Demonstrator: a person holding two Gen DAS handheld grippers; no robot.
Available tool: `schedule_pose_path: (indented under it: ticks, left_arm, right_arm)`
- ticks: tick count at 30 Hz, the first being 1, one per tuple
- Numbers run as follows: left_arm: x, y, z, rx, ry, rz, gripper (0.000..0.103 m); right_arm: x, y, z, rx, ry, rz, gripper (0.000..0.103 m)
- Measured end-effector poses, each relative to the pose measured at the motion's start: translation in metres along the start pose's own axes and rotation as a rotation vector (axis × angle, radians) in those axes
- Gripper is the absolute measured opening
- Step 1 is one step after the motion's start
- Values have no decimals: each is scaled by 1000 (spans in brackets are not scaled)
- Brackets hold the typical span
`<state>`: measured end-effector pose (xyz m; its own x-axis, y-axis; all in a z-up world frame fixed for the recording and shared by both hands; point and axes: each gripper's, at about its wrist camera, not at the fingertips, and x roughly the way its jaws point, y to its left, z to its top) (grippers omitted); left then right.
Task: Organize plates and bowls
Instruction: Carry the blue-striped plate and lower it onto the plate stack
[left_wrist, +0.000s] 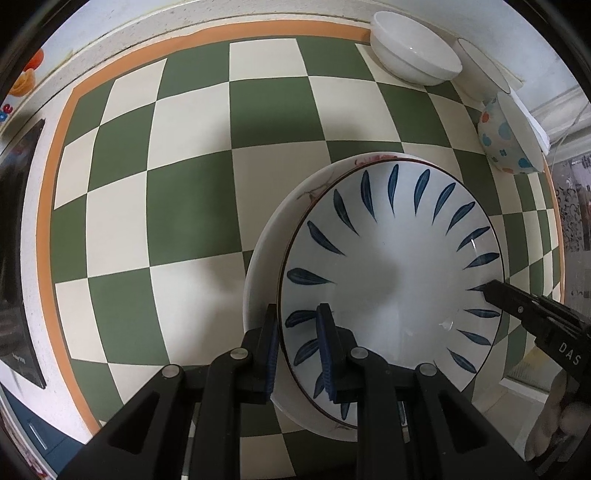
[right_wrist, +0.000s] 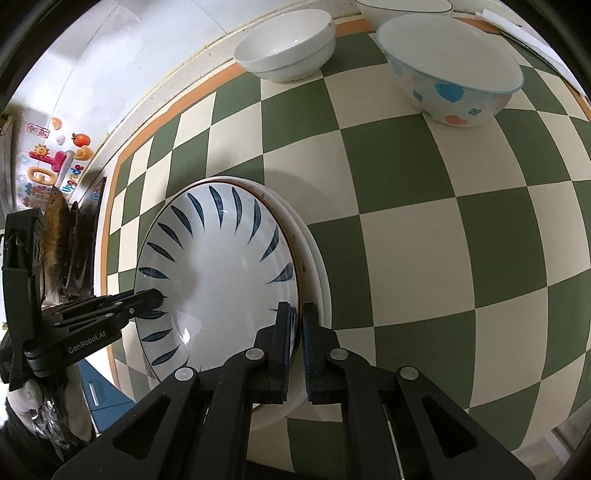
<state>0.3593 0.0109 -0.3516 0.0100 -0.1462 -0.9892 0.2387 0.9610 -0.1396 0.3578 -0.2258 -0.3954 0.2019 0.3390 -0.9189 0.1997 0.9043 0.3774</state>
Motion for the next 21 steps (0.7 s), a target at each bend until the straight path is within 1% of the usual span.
schedule_pose_path:
  ticks: [4, 8, 13, 16, 21]
  left_arm:
    - [1, -1, 1, -27, 19, 15, 18]
    - [1, -1, 2, -50, 39, 23, 18]
    - [1, 0, 8, -82, 51, 23, 18]
    - [2, 0, 12, -102, 47, 34, 18]
    - [-3, -3, 3, -137, 24, 80, 18]
  right_arm:
    - [2, 3, 2, 9, 26, -18, 12]
    - [2, 4, 4, 17, 50, -27, 12]
    - [2, -1, 8, 44, 79, -3, 13]
    - [-1, -2, 11, 32, 82, 3, 13]
    - [-8, 2, 11, -18, 80, -3, 13]
